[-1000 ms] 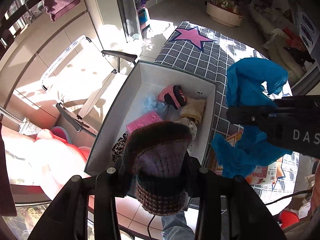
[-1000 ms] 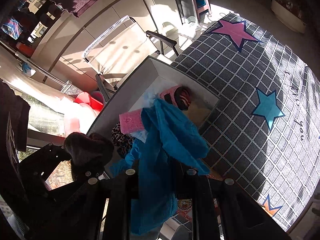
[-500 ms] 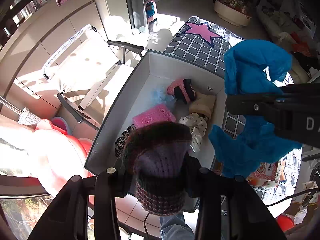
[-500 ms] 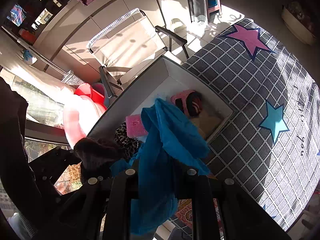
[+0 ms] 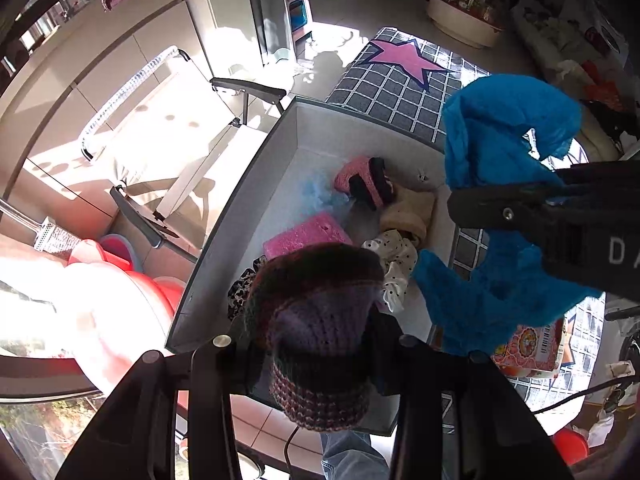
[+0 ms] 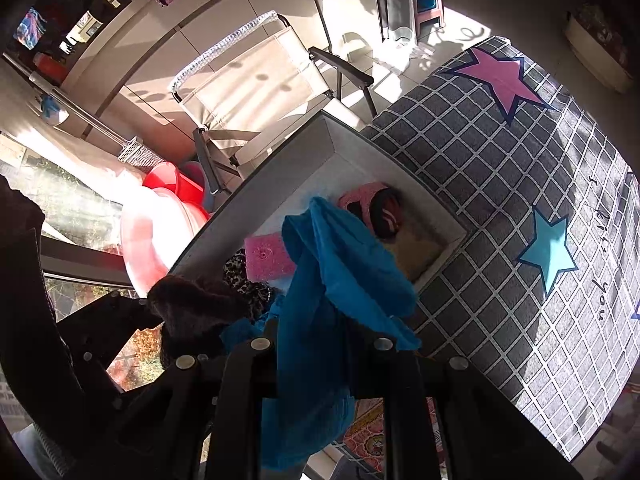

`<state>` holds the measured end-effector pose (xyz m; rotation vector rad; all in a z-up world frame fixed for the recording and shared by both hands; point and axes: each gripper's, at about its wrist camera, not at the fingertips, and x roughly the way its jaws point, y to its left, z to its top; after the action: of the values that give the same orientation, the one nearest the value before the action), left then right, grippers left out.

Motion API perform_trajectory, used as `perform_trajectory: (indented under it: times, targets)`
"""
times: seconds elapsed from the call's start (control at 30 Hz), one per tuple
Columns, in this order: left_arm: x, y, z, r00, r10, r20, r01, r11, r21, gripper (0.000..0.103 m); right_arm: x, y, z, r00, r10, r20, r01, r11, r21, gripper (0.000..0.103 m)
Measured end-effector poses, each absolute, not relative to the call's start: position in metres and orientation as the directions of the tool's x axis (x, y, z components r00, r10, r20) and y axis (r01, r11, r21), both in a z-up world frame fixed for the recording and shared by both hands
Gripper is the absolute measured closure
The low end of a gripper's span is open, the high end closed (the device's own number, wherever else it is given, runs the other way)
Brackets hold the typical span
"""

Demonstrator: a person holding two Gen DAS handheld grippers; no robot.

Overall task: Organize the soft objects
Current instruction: 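Lower the crocheted piece and blue cloth into the box with both tools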

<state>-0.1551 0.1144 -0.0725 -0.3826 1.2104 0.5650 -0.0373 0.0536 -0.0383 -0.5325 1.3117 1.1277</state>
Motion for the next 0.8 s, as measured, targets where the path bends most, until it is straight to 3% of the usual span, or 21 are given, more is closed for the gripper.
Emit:
perform_trajectory:
  times: [0.8]
  targets:
    - [-0.146, 0.125, -0.083, 0.213, 0.195, -0.957, -0.587, 0.809, 0.035, 0.058, -0.023, 0.066, -0.054, -0.127, 0.304, -0.944, -0.873, 0.418, 0.252, 0.085]
